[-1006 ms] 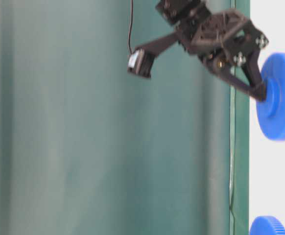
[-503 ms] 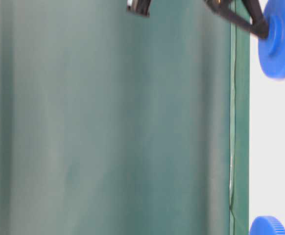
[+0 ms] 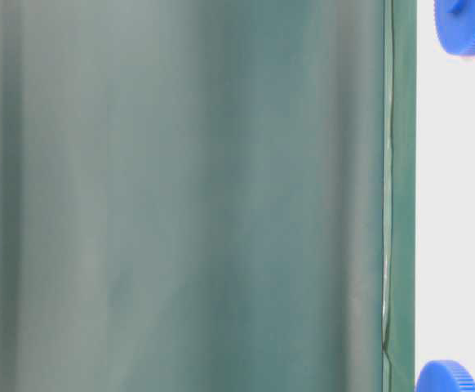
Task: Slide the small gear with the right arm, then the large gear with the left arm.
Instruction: 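Slide the small gear back right with the right gripper, away from the large gear, then move the left gripper over the large blue gear and lower its tip into the hub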
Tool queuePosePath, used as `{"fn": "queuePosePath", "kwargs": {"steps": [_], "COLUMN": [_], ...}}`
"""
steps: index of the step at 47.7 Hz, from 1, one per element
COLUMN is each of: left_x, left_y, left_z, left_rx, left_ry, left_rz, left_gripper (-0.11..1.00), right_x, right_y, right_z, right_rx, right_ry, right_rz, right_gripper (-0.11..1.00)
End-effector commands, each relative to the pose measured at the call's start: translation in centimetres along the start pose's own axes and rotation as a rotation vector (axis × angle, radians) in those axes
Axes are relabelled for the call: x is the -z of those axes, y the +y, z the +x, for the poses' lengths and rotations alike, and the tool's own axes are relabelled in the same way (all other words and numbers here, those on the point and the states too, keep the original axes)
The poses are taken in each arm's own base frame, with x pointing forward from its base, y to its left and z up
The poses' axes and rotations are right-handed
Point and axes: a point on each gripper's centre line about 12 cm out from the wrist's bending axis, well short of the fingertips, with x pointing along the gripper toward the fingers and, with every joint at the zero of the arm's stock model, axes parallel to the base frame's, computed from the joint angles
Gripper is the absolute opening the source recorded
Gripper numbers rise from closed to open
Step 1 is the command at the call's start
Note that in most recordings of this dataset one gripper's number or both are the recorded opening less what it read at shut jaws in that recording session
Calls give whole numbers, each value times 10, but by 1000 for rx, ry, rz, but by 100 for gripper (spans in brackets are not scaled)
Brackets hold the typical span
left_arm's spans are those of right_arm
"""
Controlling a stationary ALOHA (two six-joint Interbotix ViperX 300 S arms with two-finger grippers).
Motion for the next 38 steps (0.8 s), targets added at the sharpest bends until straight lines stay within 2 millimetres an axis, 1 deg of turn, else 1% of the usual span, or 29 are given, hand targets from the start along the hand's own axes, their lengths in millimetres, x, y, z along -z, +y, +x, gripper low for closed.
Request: {"fn": "queuePosePath", "kwargs": {"steps": [1, 12, 17, 24, 33, 38], "left_x": [-8, -7, -6, -6, -5, -6], "left_y": [0, 0, 0, 0, 0, 0], "left_z": [2, 2, 2, 2, 2, 2], "left_rx": [-1, -1, -1, -3, -1, -1], "left_ry": [-22, -20, -14, -12, -11, -11], "left_rz": [-3, -3, -3, -3, -3, -3], "left_gripper": [0, 0, 0, 0, 0, 0], "right_x": [-8, -17, -20, -26, -25, -30], "right_y": [-5, -9, -9, -7, -7, -5], "right_z": [2, 17, 20, 15, 8, 5], "right_rx": [17, 35, 35, 30, 36, 31], "right_ry": [-22, -15, -18, -37, -21, -29], "right_rz": [23, 30, 30, 29, 15, -2], "right_gripper": [51, 51, 51, 51, 51, 51]}}
